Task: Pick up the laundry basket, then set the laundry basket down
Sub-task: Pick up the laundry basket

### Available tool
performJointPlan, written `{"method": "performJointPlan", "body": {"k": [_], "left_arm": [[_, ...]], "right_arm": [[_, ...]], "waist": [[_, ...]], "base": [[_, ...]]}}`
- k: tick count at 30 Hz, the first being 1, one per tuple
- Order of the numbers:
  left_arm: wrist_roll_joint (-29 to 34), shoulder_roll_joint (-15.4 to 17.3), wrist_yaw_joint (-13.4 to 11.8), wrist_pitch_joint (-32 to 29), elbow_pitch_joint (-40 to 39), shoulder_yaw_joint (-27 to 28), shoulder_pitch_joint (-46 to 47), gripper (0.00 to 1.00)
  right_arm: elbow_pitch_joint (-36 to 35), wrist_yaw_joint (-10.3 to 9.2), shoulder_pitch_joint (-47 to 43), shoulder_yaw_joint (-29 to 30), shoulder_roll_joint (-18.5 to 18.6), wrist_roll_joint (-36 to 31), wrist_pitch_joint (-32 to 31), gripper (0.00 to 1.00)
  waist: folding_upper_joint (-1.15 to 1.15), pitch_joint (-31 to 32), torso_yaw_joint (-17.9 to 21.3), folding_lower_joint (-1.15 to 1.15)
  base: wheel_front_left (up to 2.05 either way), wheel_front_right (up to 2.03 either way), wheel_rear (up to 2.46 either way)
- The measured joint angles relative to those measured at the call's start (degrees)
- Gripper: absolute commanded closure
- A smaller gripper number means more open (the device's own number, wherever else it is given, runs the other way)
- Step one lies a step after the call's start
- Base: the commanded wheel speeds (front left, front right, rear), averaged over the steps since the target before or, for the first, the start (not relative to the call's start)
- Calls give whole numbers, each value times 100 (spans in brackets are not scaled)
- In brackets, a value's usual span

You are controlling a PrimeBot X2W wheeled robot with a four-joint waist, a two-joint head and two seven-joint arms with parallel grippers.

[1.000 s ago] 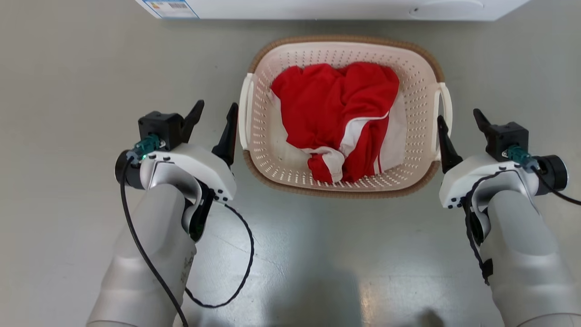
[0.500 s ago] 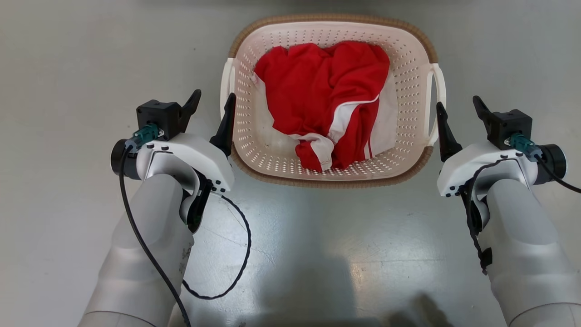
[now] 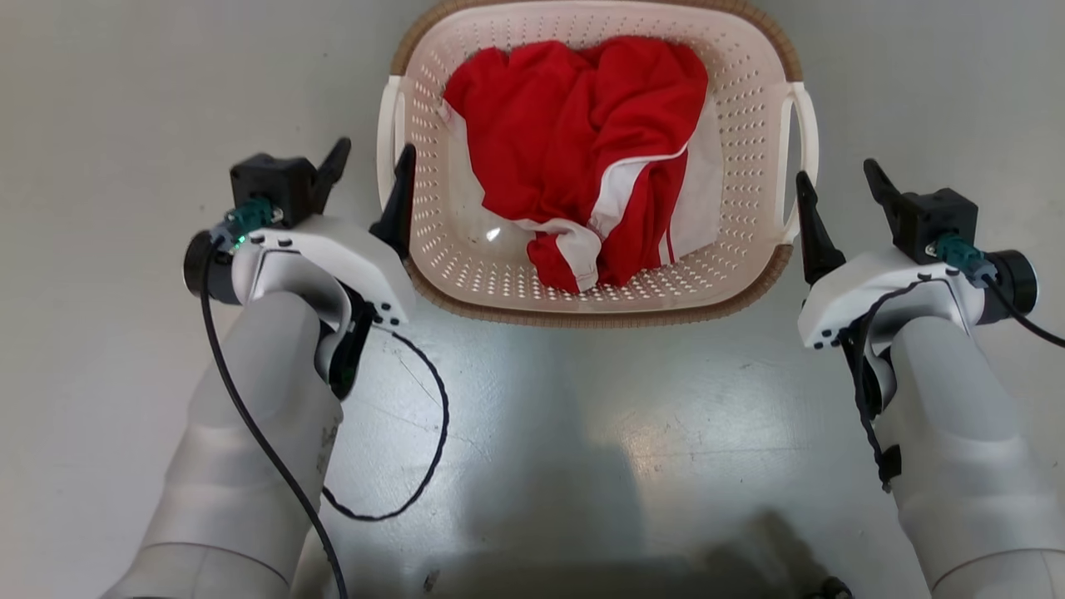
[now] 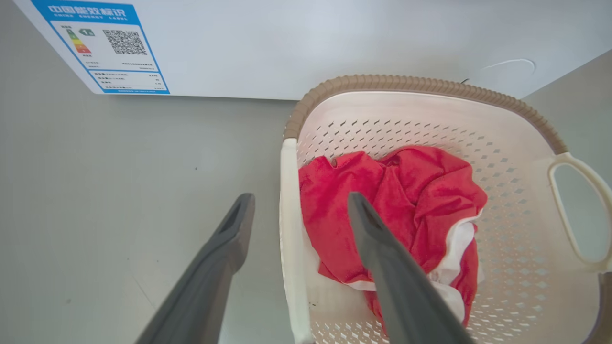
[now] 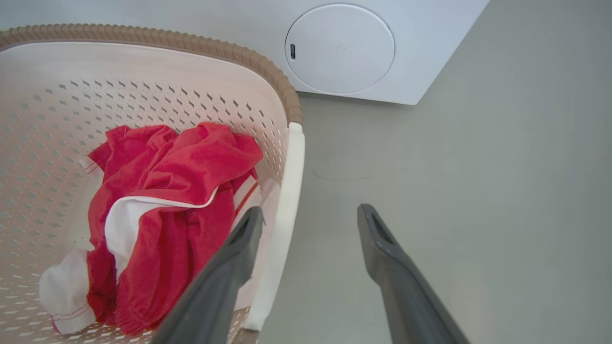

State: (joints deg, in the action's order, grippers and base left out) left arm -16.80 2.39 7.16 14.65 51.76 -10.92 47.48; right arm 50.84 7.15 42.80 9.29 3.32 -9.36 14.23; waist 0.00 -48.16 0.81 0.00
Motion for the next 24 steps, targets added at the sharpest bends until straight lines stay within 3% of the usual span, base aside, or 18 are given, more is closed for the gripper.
{"method": "performJointPlan", "body": {"k": [24], "left_arm": [[147, 15, 0, 1, 546, -203, 783, 0]], "right_arm": [[-9, 0, 498, -426, 11, 460, 15, 0]], "waist": [[0, -672, 22, 0]], "base": [[0, 0, 0]]}}
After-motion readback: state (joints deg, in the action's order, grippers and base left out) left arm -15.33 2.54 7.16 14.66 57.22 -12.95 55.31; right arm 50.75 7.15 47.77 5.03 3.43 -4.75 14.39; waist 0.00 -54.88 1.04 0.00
